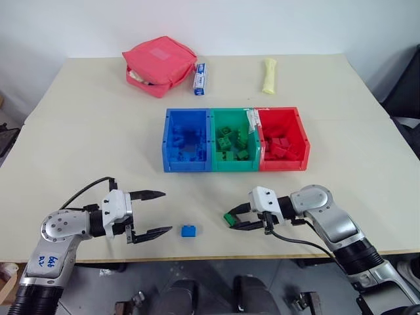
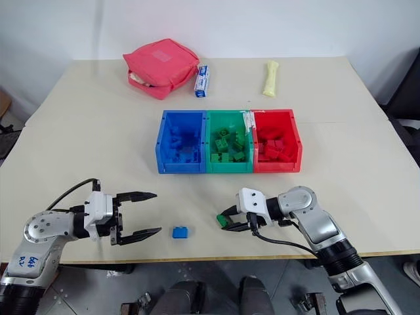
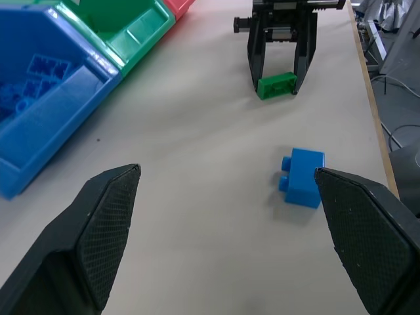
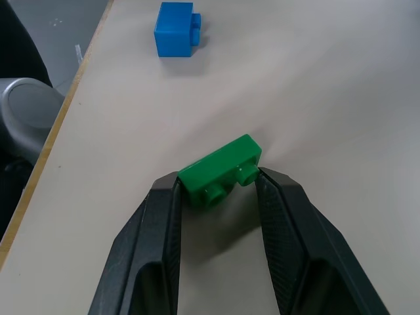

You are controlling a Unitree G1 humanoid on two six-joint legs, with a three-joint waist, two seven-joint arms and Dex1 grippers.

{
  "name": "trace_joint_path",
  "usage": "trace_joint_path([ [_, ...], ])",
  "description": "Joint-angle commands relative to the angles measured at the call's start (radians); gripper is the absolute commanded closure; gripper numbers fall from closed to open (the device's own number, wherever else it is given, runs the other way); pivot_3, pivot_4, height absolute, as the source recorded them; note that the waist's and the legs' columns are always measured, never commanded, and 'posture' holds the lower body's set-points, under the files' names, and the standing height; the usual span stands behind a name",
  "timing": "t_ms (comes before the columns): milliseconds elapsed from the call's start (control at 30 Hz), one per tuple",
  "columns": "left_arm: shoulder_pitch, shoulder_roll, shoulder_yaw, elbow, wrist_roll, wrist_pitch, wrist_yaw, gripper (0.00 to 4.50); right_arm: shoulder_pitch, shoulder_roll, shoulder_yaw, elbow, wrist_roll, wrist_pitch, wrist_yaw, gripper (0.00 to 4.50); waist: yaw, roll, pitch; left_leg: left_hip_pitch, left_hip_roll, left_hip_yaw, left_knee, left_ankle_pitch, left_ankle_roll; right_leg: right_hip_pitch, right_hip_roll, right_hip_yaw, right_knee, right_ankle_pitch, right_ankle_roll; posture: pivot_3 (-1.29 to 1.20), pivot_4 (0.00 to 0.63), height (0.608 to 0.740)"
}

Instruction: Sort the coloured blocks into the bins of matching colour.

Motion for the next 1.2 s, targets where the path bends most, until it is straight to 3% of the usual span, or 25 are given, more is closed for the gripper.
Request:
trace_joint_path([
  [33, 0.001, -0.009, 0.025, -0.024, -0.024, 0.005, 0.019, 0.00, -0.030, 0.020, -0.088, -0.029, 0.076, 0.059, -0.053, 3.22, 0.000, 0.000, 0.000, 0.000, 0.000, 0.000, 0.000, 0.000, 0.000, 0.000, 0.000, 0.000, 0.000, 0.000, 0.000, 0.00, 0.150, 0.740],
  [200, -0.027, -0.037, 0.051, -0.031, -0.062, 0.053, 0.075, 0.00, -0.140, 0.064, -0.210, -0.005, 0.140, 0.163, -0.190, 3.22, -0.001, 0.000, 0.000, 0.000, 0.000, 0.000, 0.000, 0.000, 0.000, -0.001, 0.000, 0.000, 0.000, 0.000, 0.000, 0.00, 0.150, 0.740],
  [400, -0.060, -0.084, 0.072, -0.040, -0.096, 0.106, 0.146, 0.00, -0.358, 0.138, -0.238, 0.270, 0.011, 0.054, -0.401, 3.22, -0.003, 0.000, 0.000, 0.000, 0.000, 0.000, 0.000, 0.000, 0.000, -0.002, 0.000, 0.000, 0.003, 0.000, 0.000, 0.00, 0.150, 0.740],
  [667, -0.074, -0.111, 0.097, -0.046, -0.101, 0.143, 0.215, 0.00, -0.385, 0.138, -0.254, 0.314, 0.005, 0.002, -0.384, 0.55, -0.005, 0.000, 0.000, -0.002, -0.001, 0.000, 0.000, 0.000, 0.000, -0.003, 0.000, -0.003, 0.007, 0.000, 0.000, 0.00, 0.150, 0.740],
  [733, -0.067, -0.105, 0.104, -0.039, -0.099, 0.150, 0.214, 0.00, -0.355, 0.109, -0.273, 0.279, 0.032, -0.010, -0.343, 0.04, -0.003, 0.000, 0.000, -0.002, -0.001, 0.000, 0.001, 0.000, 0.000, -0.003, 0.000, -0.003, 0.007, 0.000, 0.000, 0.00, 0.150, 0.740],
  [1000, -0.024, 0.041, 0.166, 0.149, 0.005, -0.009, 0.083, 0.00, 0.041, -0.144, -0.446, -0.003, 0.303, -0.051, 0.061, 0.04, 0.002, 0.000, 0.000, -0.001, -0.001, -0.001, -0.001, -0.001, 0.001, 0.000, -0.001, -0.002, -0.001, 0.000, 0.000, 0.00, 0.150, 0.740],
  [1100, -0.017, 0.111, 0.162, 0.232, 0.033, -0.089, -0.006, 0.00, 0.207, -0.226, -0.513, -0.084, 0.347, -0.034, 0.118, 0.04, 0.001, 0.000, 0.000, -0.001, 0.000, -0.001, -0.001, -0.001, 0.001, 0.001, 0.000, -0.003, -0.002, 0.000, 0.000, 0.00, 0.150, 0.740],
  [1200, -0.002, 0.174, 0.129, 0.203, -0.011, -0.027, -0.119, 0.00, 0.346, -0.277, -0.556, -0.144, 0.352, -0.043, 0.144, 0.04, -0.002, 0.000, 0.000, 0.001, 0.001, 0.001, -0.001, -0.001, 0.001, 0.002, -0.001, -0.001, -0.002, 0.000, 0.000, 0.00, 0.150, 0.740],
])
